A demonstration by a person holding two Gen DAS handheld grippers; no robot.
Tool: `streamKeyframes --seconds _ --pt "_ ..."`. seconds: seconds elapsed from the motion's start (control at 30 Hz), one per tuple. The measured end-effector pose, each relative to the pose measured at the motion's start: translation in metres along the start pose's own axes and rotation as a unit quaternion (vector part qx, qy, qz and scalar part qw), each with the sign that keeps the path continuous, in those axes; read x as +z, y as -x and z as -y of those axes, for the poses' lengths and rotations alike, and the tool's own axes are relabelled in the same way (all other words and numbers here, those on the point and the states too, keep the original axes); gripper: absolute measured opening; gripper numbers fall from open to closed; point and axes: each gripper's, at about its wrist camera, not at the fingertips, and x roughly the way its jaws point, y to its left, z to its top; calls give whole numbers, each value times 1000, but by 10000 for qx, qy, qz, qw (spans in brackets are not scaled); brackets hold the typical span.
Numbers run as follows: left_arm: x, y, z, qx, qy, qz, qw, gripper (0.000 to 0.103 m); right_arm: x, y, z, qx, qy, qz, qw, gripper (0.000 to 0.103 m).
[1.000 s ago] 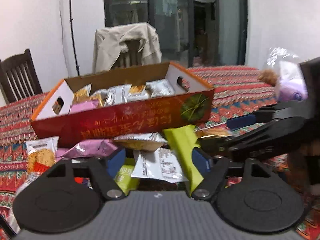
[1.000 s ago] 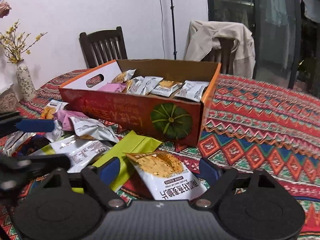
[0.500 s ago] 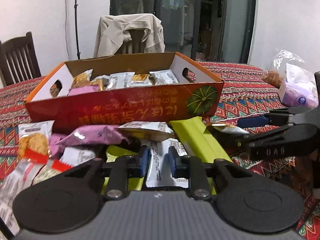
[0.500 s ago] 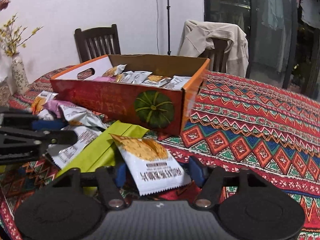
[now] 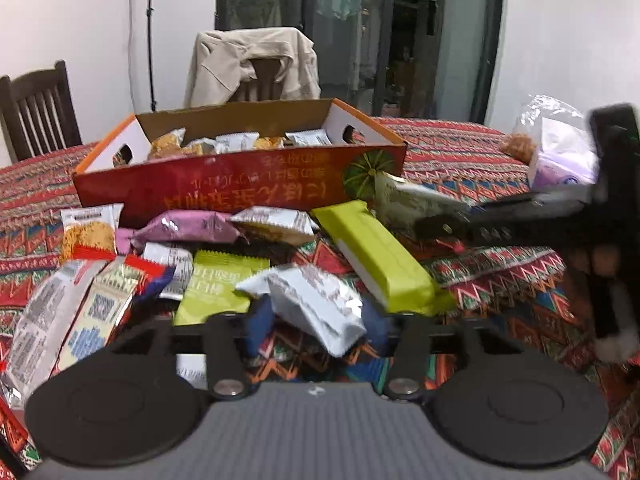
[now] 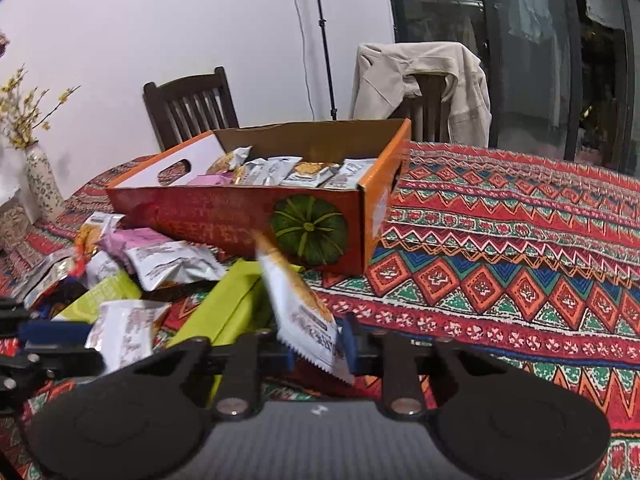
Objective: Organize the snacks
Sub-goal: 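Grasp a white sachet with the right gripper while the left grasps another white sachet, then carry both white sachets into the box and open both grippers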
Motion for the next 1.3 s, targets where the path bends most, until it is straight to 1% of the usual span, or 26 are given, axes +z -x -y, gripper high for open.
streamKeyframes --seconds 0.03,0.07,0.1,0.13,0.2,0.23,0.3,0.37,0.47,0.5,0.53,0.57,0.6,0.63,0.67,0.77,0.9,0.93,0.97,1.03,1.07,1.17,1.23,1.3 --pt "2 -2 1 23 1 16 10000 57 -1 4 -4 -53 69 8 10000 20" --pt "4 -6 2 -2 38 -8 10000 58 -2 9 -9 -146 198 18 9997 20" --pt "7 -10 2 -32 99 -36 9999 62 -4 14 -15 -219 313 20 9993 20" --pt "8 -14 2 -17 144 -44 9999 62 -6 19 -20 -260 400 18 9989 20" --pt "11 -22 6 60 70 -53 9999 62 -14 29 -26 -192 457 14 9988 20" --pt "12 -27 8 135 15 -76 9999 62 -18 34 -28 -158 441 13 9989 20" --pt "12 -36 11 143 -46 -137 9998 62 -24 44 -28 -70 325 -9 9994 20" --pt "11 -44 10 128 9 -185 9997 61 -28 54 -22 109 42 51 9999 20" --pt "10 -51 10 187 51 -148 9997 61 -31 65 -15 108 -137 158 9997 23" --pt "10 -53 11 233 27 -136 9996 62 -30 67 -14 64 -138 191 9997 28" --pt "12 -55 11 240 25 -131 9996 62 -29 69 -13 39 -148 238 9996 39" --pt "13 -57 10 220 42 -130 9997 62 -27 69 -12 37 -128 283 9995 45" --pt "15 -58 10 212 66 -130 9997 61 -26 67 -13 58 -67 288 9995 54" --pt "15 -59 10 216 64 -136 9997 59 -23 63 -14 83 -16 266 9996 54" --pt "15 -59 10 255 41 -132 9996 52 -21 60 -15 89 11 258 9996 54" --pt "13 -52 9 172 -1 -174 9997 48 -11 49 -9 52 -190 359 9992 49" --pt "4 -35 7 95 -83 -189 9997 48 -7 48 17 -281 -768 535 9952 50" --pt "3 -33 6 87 -93 -188 9997 48 -7 48 24 -384 -871 552 9939 52" --pt "1 -32 5 93 -90 -207 9997 49 -8 48 29 -473 -936 564 9929 52" --pt "-2 -32 5 100 -133 -180 9997 51 -9 46 35 -488 -935 528 9930 52" --pt "-1 -33 6 115 -152 -175 9997 53 -9 44 36 -451 -864 474 9941 52" --pt "-1 -33 7 82 -138 -176 9997 54 -7 22 28 -353 -375 44 9987 60" --pt "-1 -32 6 36 -127 -171 9998 51 -4 7 21 -400 -47 -195 9990 66" --pt "-2 -29 4 -28 -78 -173 9998 46 -1 -2 19 -439 182 -283 9985 67"
